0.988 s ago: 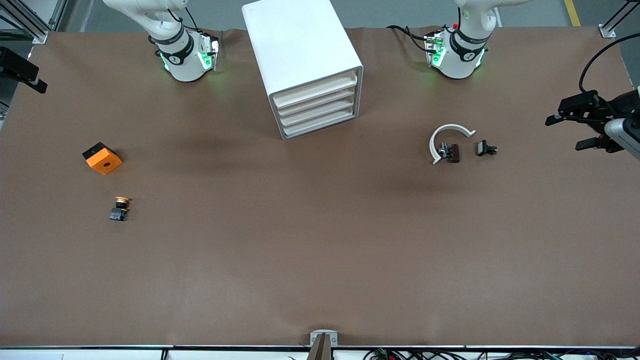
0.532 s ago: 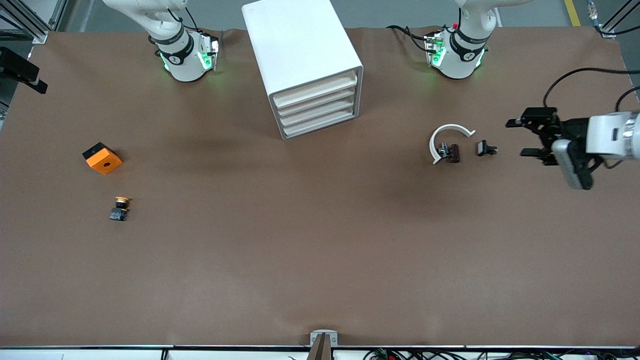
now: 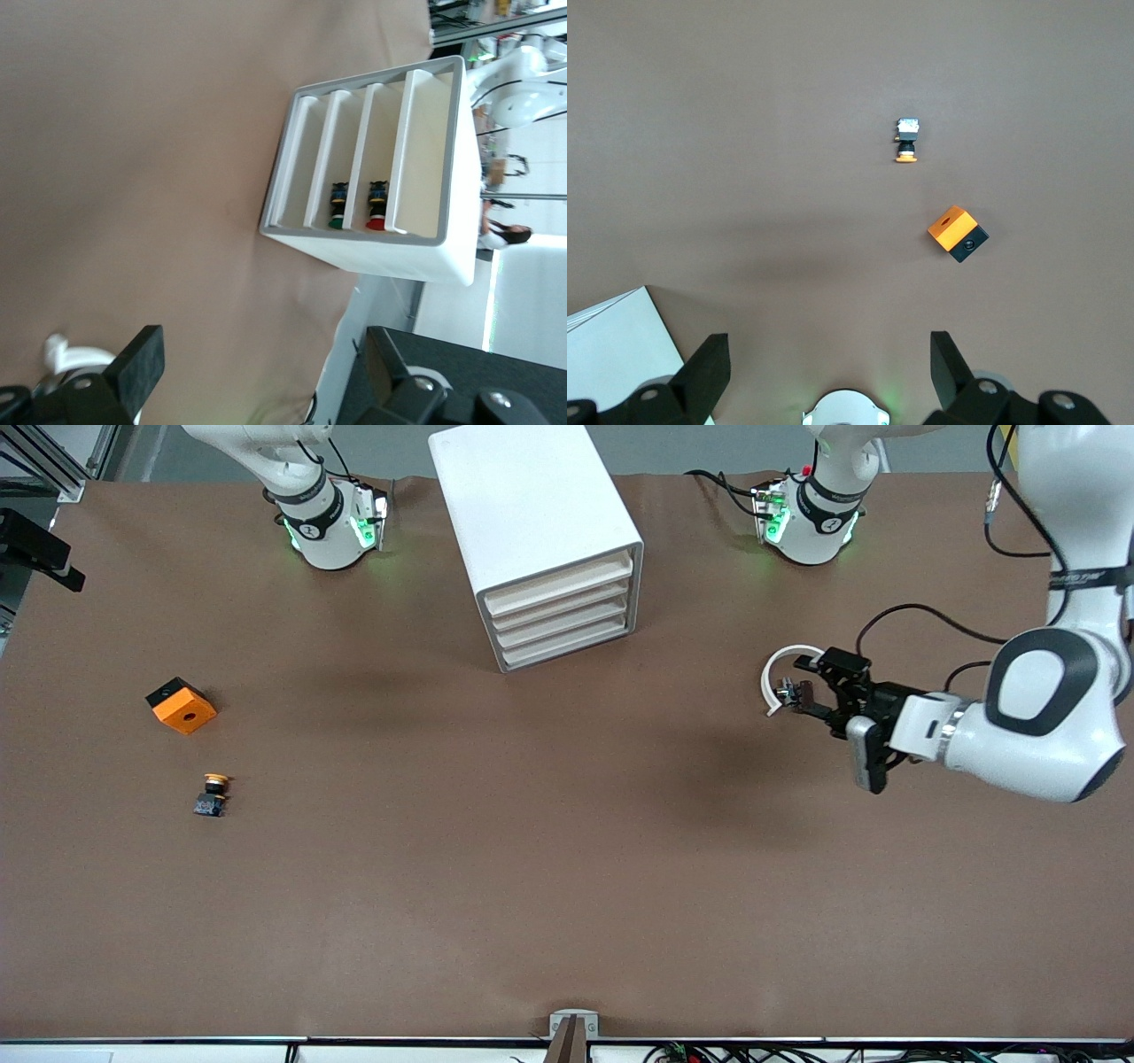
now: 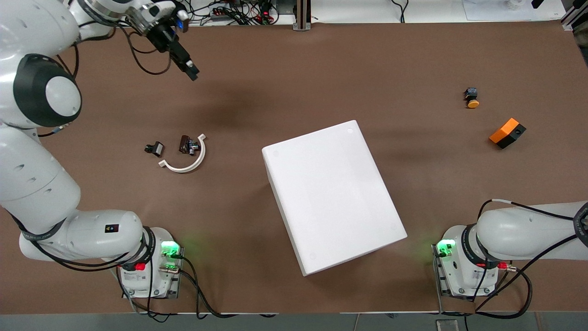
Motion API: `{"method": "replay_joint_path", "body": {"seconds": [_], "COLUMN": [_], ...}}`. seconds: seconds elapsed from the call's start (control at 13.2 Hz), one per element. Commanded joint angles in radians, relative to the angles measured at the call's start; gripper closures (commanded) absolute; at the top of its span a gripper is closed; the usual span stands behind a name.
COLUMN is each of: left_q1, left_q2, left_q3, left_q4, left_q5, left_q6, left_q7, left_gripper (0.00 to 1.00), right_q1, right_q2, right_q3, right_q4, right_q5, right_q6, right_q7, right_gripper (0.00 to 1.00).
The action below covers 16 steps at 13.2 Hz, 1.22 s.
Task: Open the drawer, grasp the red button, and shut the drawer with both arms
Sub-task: 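Move the left gripper toward the bottom drawer of the white cabinet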
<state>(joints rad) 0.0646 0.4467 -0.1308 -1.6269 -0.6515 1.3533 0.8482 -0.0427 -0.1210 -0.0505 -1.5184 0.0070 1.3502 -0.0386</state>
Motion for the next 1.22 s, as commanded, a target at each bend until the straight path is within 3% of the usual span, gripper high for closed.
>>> {"method": "replay_joint_path", "body": {"seconds": [0.0,0.23,0.68,1.14], "left_q1": [-0.003,-0.012,-0.041,-0.104], "left_q2": [0.067,0.124,0.156,0.199], "left_q3": [-0.036,-0.061,-0.099,-0.101], "left_q4": [0.001,-0.048,-0.149,-0.171], "left_q5": [-0.046,-0.121,-0.131,-0.207], "left_q6": [0.015,0.015,0.013,0.009], "left_q7": [0.026,0.028,0.025,0.008], "left_gripper": [0.0,0.0,0.0,0.0], "right_q1": [0.015,0.015,0.014,0.032], "right_q2": [-0.025,-0.025,-0.025,-0.025], "right_q3": [-0.006,-0.006,-0.008,-0.003], "right_q4": [-0.023,-0.023,-0.022,-0.022], "right_q5": [-0.01,-0.01,-0.01,-0.047], "right_q6": [0.009,0.012,0.015,0.021], "right_q7": [0.003,0.005,0.003,0.003], "right_gripper": [0.0,0.0,0.0,0.0]}}
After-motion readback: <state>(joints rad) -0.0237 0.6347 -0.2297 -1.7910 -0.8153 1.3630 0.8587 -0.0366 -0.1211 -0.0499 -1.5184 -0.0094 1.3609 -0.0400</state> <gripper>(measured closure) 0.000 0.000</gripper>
